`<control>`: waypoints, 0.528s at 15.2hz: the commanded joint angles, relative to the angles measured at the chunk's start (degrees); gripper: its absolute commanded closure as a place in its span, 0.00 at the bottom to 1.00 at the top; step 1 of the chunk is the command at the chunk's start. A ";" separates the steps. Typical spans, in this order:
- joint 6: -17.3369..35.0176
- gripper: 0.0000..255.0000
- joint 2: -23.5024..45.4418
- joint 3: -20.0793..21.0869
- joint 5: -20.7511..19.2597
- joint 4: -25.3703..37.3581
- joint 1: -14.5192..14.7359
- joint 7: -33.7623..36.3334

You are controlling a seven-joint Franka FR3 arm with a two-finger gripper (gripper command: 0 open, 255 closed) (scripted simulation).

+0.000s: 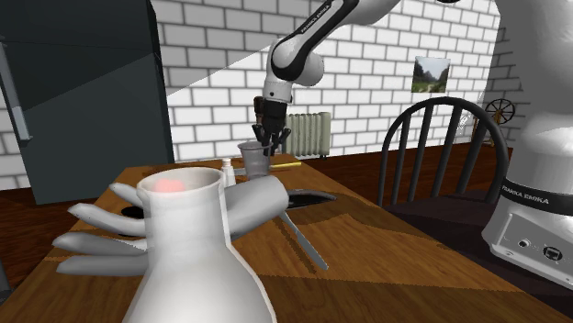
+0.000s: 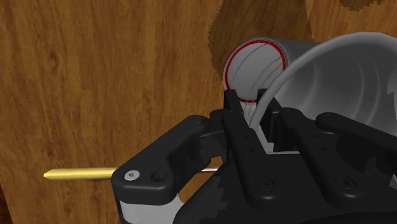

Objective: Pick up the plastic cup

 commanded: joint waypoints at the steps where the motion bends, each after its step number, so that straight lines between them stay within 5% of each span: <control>1: -1.23 1.00 -0.80 0.21 0.32 0.47 -0.21 -0.14; 8: -5.55 1.00 -3.96 0.97 1.55 1.78 -0.85 -0.45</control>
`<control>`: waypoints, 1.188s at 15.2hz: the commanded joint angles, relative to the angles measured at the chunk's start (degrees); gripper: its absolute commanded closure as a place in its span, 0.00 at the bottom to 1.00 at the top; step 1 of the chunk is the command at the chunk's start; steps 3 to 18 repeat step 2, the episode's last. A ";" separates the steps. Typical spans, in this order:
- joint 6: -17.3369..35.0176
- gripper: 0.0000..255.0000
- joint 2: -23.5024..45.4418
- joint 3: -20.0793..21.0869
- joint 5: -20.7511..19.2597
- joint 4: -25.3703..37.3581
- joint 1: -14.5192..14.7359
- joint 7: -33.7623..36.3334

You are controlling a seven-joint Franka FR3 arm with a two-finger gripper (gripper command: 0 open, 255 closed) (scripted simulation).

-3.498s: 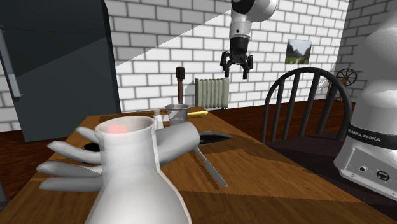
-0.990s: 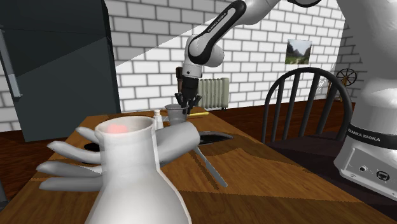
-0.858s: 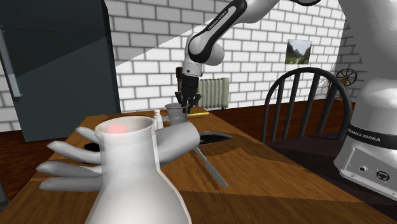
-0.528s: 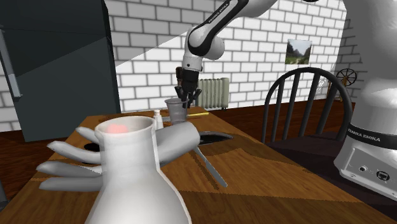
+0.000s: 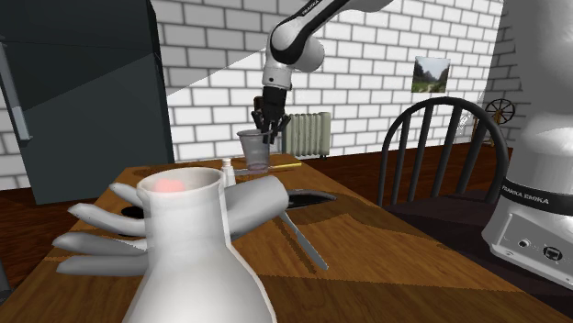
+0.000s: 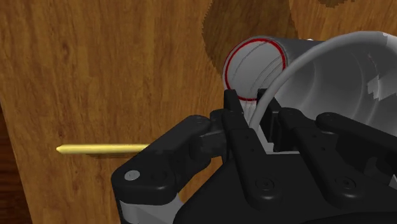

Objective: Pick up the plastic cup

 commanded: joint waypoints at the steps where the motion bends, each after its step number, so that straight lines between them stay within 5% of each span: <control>1: -0.78 1.00 -0.66 0.14 0.27 0.16 -0.18 -0.13; 18: -0.79 1.00 -0.65 0.13 0.27 0.16 -0.18 -0.13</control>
